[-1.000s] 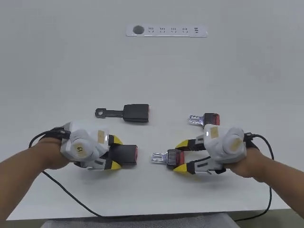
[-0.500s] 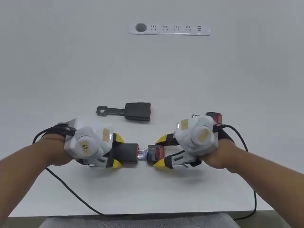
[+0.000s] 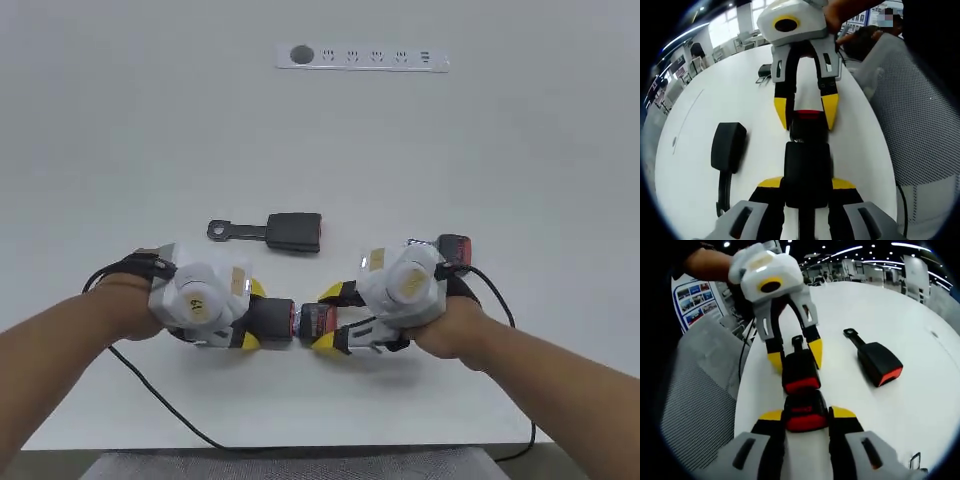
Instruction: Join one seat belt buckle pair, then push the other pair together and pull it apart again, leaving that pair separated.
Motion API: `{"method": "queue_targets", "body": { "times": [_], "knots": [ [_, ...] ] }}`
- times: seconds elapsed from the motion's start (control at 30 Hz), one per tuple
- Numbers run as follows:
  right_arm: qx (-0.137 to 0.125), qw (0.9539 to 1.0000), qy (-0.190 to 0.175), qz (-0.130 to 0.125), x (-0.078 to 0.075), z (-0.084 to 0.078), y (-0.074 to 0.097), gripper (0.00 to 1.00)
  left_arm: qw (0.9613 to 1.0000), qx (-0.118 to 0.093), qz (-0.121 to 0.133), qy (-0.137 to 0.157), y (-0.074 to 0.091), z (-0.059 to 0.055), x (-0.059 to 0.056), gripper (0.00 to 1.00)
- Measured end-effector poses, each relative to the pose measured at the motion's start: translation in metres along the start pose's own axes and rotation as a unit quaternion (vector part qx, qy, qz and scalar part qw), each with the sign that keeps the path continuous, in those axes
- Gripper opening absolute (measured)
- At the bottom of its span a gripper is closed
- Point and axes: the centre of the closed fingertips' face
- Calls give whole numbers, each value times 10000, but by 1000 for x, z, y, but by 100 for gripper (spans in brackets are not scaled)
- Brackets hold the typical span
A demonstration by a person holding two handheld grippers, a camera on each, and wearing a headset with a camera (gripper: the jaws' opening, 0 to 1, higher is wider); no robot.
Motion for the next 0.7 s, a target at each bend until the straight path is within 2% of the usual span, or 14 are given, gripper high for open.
{"method": "queue_targets", "body": {
  "times": [0.1,0.27,0.37,0.43,0.7],
  "knots": [
    [-45,10000,-1,-34,0,1,-3,33,10000,-59,14,40,1,-1,0,34],
    [107,9998,110,-85,1,3,-4,33,10000,-38,26,58,1,-1,0,35],
    [419,9987,280,-89,0,2,-5,33,10000,-33,26,62,1,-1,0,35],
    [495,9982,341,-63,1,3,-6,33,10000,-17,27,60,1,-1,0,35],
    [466,9980,416,-73,2,2,-3,33,10000,-57,-2,31,2,-2,1,35]
  ]
}}
Point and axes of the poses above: the centre of the closed fingertips' face, and the gripper's own axes: y roughly backward along the fingers, x roughly to its left, z roughly out of its top, and after that the axes turned 3 degrees about -z, right-handed
